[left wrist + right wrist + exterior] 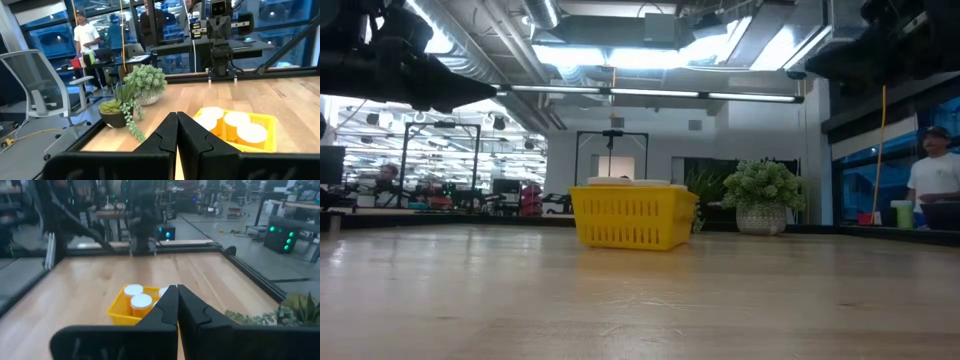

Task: Pick and place pill bottles into a basket
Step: Return to Home Position

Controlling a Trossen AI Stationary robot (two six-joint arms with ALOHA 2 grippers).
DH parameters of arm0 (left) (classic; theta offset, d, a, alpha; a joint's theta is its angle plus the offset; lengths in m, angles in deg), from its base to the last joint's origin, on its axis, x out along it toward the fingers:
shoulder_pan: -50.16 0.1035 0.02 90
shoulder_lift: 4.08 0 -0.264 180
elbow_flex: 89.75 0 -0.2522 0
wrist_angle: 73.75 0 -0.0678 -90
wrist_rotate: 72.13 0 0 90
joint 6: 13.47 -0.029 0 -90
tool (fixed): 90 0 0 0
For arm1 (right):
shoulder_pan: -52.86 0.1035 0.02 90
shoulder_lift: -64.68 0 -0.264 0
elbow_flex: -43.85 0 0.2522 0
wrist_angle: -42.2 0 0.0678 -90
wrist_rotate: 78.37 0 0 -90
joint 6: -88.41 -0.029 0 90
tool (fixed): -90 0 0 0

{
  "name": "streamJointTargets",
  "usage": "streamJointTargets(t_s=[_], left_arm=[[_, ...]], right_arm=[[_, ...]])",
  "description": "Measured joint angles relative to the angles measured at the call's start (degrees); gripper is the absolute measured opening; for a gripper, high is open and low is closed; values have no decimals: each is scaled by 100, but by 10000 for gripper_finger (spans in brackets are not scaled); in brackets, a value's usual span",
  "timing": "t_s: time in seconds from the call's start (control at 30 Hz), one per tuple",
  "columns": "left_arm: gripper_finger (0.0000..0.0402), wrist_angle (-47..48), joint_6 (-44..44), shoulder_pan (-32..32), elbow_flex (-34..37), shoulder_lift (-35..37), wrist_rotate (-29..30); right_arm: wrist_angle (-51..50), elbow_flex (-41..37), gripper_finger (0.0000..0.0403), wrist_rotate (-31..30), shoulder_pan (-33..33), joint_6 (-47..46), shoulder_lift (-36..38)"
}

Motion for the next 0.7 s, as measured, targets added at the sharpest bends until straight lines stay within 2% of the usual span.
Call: streamJointTargets(t_s=[0.2,0.4,0.7], left_arm=[[3,0,4,0,0,2,0],[4,0,93,0,0,4,0],[2,12,275,0,0,4,-2]], right_arm=[[-516,-43,0,57,-9,-264,678],[347,-809,0,54,-9,-245,725],[591,-1109,0,57,-9,-49,726]])
